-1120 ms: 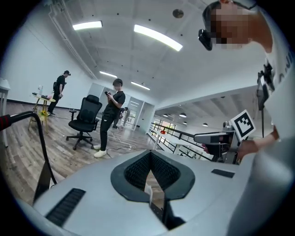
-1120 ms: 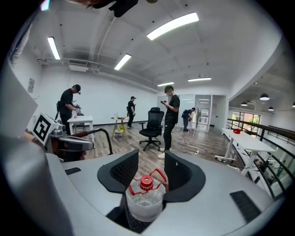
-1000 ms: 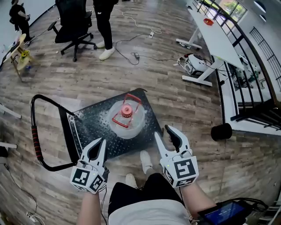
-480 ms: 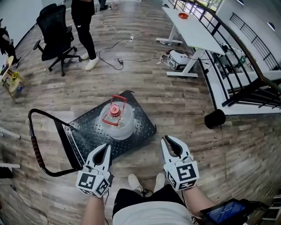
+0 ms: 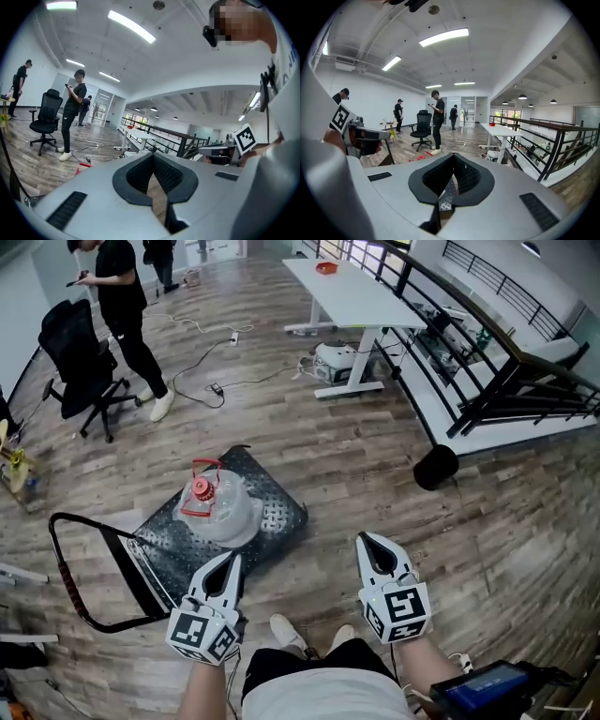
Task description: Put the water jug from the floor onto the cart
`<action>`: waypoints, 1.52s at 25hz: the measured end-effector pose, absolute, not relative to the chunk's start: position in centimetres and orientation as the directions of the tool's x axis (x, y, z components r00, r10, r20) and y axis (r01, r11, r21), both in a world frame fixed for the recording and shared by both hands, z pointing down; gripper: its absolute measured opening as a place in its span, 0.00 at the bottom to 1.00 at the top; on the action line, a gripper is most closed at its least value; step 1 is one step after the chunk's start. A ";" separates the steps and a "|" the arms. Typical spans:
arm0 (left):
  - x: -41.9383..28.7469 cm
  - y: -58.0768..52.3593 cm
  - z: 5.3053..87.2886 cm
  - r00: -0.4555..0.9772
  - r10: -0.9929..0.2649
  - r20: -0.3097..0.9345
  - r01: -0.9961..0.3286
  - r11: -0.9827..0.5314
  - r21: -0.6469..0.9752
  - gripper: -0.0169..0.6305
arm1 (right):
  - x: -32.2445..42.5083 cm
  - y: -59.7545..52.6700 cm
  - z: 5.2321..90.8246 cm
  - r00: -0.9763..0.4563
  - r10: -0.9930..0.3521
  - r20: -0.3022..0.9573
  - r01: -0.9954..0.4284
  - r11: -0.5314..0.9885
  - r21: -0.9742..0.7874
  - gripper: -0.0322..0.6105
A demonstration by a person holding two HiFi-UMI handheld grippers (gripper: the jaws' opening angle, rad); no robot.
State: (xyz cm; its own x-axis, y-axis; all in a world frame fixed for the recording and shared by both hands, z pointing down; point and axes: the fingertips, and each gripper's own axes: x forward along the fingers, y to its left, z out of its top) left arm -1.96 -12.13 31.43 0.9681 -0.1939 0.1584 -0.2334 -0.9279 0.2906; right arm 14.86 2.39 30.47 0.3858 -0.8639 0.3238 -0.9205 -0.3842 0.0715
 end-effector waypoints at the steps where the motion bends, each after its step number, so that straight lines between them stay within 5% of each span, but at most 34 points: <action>1: -1.1 -11.0 30.8 0.972 -0.178 0.151 -0.215 -0.935 0.280 0.02 | 15.4 3.8 30.3 0.399 -0.859 0.320 -0.915 -0.398 0.072 0.05; 14: 5.1 1.6 25.5 0.992 -0.083 0.095 -0.102 -0.969 0.227 0.02 | 20.6 17.0 25.6 0.486 -0.844 0.229 -0.872 -0.487 0.054 0.05; 38: -0.5 -2.1 24.7 0.984 -0.156 0.084 -0.170 -0.961 0.220 0.02 | 16.1 13.6 25.5 0.433 -0.868 0.244 -0.900 -0.433 0.055 0.05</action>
State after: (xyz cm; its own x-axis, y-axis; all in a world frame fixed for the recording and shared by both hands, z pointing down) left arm -0.55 -2.08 24.74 0.9843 -0.1555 0.0837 -0.1705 -0.9605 0.2199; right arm 16.11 13.58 25.46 0.4328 -0.8677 0.2444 -0.8996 -0.4332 0.0551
